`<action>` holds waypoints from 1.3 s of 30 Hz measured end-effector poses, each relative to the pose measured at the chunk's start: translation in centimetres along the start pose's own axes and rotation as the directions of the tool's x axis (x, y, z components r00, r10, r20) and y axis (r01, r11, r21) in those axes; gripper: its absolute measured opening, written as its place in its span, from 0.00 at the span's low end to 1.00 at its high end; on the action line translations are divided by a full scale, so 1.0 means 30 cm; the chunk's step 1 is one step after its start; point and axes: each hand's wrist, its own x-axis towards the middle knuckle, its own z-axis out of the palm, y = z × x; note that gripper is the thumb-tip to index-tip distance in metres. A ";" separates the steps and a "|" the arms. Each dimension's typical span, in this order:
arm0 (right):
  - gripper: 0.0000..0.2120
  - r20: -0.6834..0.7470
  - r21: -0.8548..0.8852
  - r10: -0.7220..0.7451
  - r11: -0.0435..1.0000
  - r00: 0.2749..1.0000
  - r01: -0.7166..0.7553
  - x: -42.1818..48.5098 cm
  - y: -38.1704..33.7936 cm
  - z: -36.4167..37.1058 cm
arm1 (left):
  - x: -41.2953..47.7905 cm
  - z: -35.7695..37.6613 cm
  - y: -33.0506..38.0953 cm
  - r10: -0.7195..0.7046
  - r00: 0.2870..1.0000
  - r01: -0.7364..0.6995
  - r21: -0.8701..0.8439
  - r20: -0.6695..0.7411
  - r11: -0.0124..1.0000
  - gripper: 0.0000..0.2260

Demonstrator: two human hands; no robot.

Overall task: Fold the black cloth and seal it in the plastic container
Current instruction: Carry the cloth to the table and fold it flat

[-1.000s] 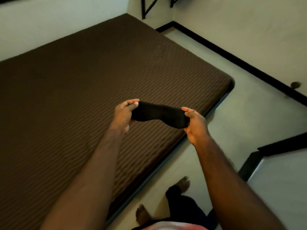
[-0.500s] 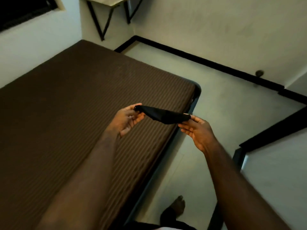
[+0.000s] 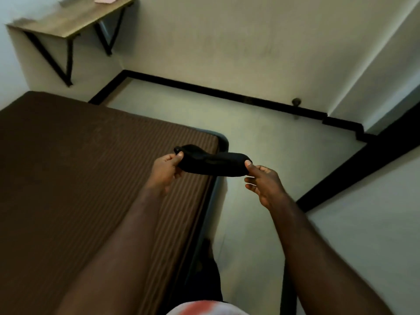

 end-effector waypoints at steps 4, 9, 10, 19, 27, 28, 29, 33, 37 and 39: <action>0.09 -0.007 0.068 -0.067 0.995 0.998 0.067 0.182 -0.147 0.041 | 0.226 0.132 0.076 -0.011 0.999 0.015 -0.081 0.048 0.997 0.08; 0.06 -0.077 0.055 -0.120 0.991 0.990 0.124 0.379 -0.343 0.077 | 0.452 0.267 0.190 -0.036 0.995 0.046 -0.115 0.090 0.992 0.08; 0.06 -0.094 0.066 -0.126 0.989 0.988 0.132 0.420 -0.373 0.079 | 0.502 0.288 0.210 -0.042 0.993 0.054 -0.113 0.107 0.992 0.08; 0.07 -0.190 0.178 -0.103 0.974 0.976 0.137 0.780 -0.544 -0.001 | 0.863 0.572 0.362 -0.081 0.984 0.090 -0.052 0.157 0.995 0.07; 0.07 -0.153 0.164 -0.064 0.982 0.986 0.089 1.194 -0.777 -0.197 | 1.174 0.952 0.440 -0.142 0.987 0.148 -0.066 0.079 0.987 0.09; 0.07 -0.141 0.150 -0.066 0.985 0.988 0.087 1.245 -0.819 -0.227 | 1.206 1.004 0.455 -0.158 0.985 0.163 -0.087 0.065 0.983 0.09; 0.07 -0.130 0.134 -0.072 0.987 0.989 0.090 1.293 -0.860 -0.255 | 1.237 1.053 0.470 -0.169 0.984 0.175 -0.117 0.057 0.978 0.09; 0.09 -0.133 0.113 -0.098 0.987 0.986 0.113 1.470 -1.007 -0.339 | 1.341 1.234 0.525 -0.172 0.985 0.171 -0.228 0.019 0.958 0.10; 0.11 -0.098 0.082 -0.086 0.992 0.991 0.094 1.614 -1.092 -0.346 | 1.425 1.317 0.562 -0.159 0.987 0.152 -0.233 -0.014 0.961 0.09; 0.11 -0.055 0.058 -0.092 0.994 0.994 0.096 1.687 -1.125 -0.332 | 1.478 1.317 0.579 -0.142 0.990 0.142 -0.222 0.017 0.965 0.09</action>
